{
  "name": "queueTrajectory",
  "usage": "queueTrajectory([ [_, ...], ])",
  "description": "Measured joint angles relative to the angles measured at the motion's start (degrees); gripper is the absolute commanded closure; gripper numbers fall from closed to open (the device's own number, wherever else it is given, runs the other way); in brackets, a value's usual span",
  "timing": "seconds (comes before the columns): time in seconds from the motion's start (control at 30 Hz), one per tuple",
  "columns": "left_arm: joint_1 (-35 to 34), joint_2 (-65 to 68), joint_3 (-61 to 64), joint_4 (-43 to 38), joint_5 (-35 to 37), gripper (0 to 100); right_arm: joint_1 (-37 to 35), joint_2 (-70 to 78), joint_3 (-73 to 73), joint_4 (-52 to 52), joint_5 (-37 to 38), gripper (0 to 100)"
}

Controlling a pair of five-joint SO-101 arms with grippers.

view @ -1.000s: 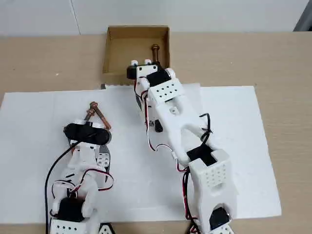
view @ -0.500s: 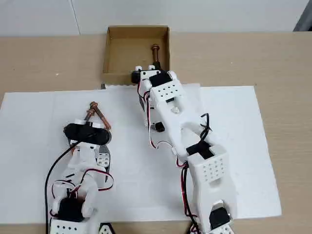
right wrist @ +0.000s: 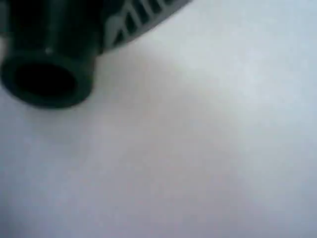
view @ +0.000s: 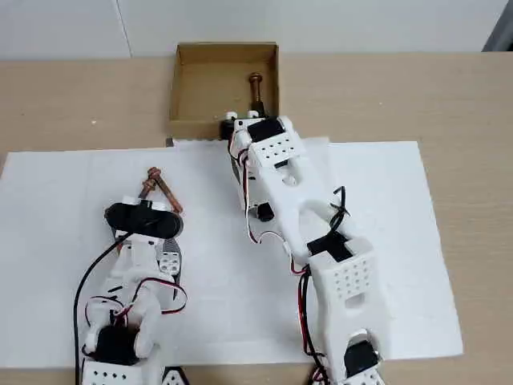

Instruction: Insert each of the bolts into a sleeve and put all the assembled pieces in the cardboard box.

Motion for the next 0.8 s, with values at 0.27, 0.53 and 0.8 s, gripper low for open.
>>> queueTrajectory([
  [0.27, 0.0, 0.0, 0.0, 0.0, 0.0, 99, -0.09, -14.68, 0.0, 2.11, 0.0, 99.5],
  [0.53, -1.14, 0.0, -7.3, 0.79, 0.0, 99, 1.93, -22.59, 0.0, 6.15, 0.0, 99.5],
  [0.8, -3.87, 9.76, -19.43, 4.31, -1.58, 99, 7.74, -27.69, 9.67, 6.33, 0.0, 99.5],
])
